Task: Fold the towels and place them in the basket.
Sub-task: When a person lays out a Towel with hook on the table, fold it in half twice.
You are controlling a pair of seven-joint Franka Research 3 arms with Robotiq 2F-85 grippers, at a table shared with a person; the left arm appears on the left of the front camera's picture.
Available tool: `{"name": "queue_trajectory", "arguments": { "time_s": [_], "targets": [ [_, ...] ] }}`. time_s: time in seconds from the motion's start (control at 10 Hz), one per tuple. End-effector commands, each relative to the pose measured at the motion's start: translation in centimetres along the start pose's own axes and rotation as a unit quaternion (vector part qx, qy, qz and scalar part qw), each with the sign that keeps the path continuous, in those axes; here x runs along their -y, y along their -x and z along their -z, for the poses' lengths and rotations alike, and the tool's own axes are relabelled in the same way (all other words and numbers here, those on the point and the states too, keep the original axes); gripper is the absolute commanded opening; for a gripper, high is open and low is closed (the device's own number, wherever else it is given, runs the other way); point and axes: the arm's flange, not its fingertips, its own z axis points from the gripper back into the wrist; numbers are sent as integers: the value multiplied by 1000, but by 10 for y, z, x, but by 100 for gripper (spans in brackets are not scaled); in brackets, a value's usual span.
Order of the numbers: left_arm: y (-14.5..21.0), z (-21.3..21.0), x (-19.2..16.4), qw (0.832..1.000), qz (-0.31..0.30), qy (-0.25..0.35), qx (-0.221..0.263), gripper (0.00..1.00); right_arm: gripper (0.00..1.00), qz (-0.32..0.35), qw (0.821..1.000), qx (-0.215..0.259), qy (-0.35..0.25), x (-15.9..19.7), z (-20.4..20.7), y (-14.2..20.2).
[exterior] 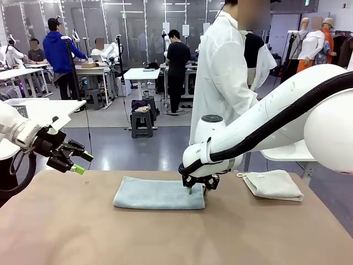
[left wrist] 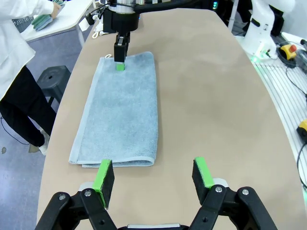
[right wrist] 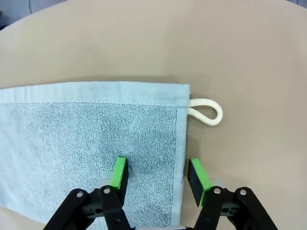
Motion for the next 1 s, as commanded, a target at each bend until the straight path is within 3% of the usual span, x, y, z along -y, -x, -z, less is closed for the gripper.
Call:
{"name": "queue_trajectory", "arguments": {
  "time_s": [0.0, 0.3, 0.9],
  "targets": [
    [0, -2, 0, 1000, 5, -1, 0, 83, 64, 19, 1000, 2, 20, -11, 12, -1],
    [0, -2, 0, 1000, 5, -1, 0, 83, 62, 18, 999, -4, 29, -14, 15, -2],
    [0, -2, 0, 1000, 5, -1, 0, 83, 2, 25, 999, -4, 45, -15, 15, -2]
  ]
}}
